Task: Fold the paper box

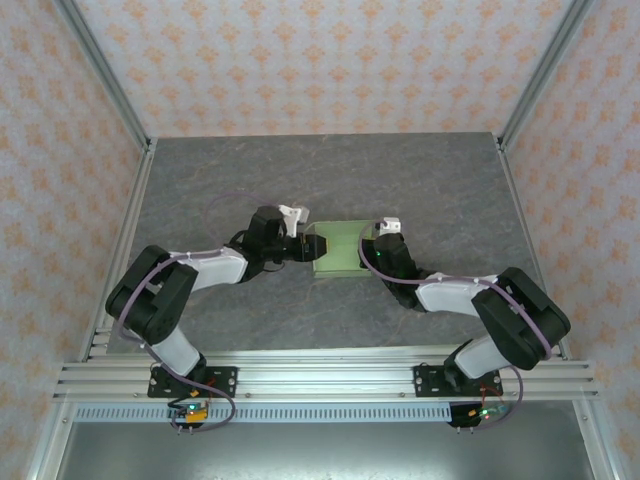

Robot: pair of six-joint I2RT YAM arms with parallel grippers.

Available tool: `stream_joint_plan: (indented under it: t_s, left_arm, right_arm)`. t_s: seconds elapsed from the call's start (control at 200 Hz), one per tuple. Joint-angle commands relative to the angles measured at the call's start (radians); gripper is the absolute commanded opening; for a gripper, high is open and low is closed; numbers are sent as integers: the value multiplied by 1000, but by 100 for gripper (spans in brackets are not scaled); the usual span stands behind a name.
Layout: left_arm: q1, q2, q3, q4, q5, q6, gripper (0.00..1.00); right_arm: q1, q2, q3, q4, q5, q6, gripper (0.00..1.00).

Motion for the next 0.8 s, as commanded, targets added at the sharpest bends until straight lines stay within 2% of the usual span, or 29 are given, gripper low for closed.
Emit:
stream_joint_plan:
  t_s: [0.0,0.17,0.32,0.461,0.611,0.791]
  left_arm:
    - [-13,52,10,-27,-26,76,53]
    - [-14,77,7,-37,-32,114,52]
    - [-14,34,-22,-27,-33,112,53]
    - [-14,-80,-73,-19,-56,80,57]
    - [-13,-231,-151,-40,-145,44,59]
    - [-11,-414,-241,-97,-269,3,62]
  right_arm:
    - [8,-10,3,-9,3,-36,19]
    - [8,-33,-31,-14,-1,-57,21]
    - [8,-81,-55,-24,-2,-23,33]
    - [3,-150,-46,-85,8,7,46]
    - [-14,-210,-35,-135,2,56,61]
    - [-28,-332,-33,-245,-45,173,67]
